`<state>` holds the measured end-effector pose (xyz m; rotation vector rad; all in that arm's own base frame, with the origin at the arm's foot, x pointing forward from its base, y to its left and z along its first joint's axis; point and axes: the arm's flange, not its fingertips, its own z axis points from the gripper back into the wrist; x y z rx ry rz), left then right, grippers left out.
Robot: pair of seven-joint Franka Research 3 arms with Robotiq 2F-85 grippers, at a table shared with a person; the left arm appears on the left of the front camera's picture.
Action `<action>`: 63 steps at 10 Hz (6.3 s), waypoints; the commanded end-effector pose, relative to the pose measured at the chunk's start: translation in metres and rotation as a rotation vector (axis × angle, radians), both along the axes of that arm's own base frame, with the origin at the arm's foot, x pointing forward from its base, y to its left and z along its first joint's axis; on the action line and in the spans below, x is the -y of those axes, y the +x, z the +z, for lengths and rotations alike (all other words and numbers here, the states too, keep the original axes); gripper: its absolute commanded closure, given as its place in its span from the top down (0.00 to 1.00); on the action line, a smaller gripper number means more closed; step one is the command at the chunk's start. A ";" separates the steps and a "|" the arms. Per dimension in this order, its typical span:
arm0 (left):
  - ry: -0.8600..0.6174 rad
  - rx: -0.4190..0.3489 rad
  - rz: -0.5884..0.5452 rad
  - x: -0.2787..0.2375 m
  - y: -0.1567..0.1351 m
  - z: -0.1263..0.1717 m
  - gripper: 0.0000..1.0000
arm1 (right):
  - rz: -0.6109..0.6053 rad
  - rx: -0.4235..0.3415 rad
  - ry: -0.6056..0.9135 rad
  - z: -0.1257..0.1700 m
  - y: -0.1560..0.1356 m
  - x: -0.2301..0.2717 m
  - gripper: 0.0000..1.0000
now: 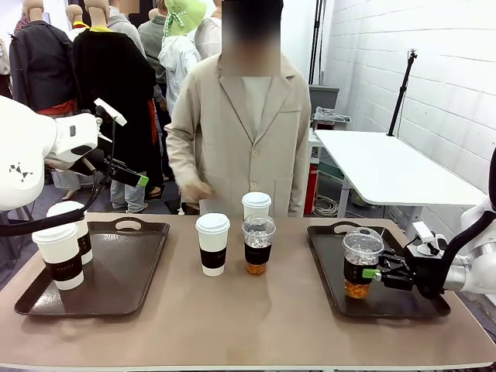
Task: Distribute the coffee onto the tray.
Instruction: Pick up one iced Americano and place it on the right Handle tray, then pick up another iced Americano from the middle of the table and place it on the right Handle tray.
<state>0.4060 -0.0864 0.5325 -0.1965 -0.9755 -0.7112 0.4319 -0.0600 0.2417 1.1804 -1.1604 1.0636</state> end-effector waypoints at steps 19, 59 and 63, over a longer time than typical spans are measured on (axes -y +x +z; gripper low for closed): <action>0.007 -0.006 0.003 -0.001 -0.001 0.001 1.00 | -0.045 -0.068 -0.044 -0.006 -0.016 0.045 1.00; 0.007 -0.006 0.003 -0.001 -0.001 0.001 1.00 | -0.150 -0.271 -1.023 0.221 0.169 -0.055 1.00; 0.007 -0.006 0.003 -0.001 -0.001 0.001 1.00 | -0.154 -0.238 -1.053 0.225 0.164 -0.051 1.00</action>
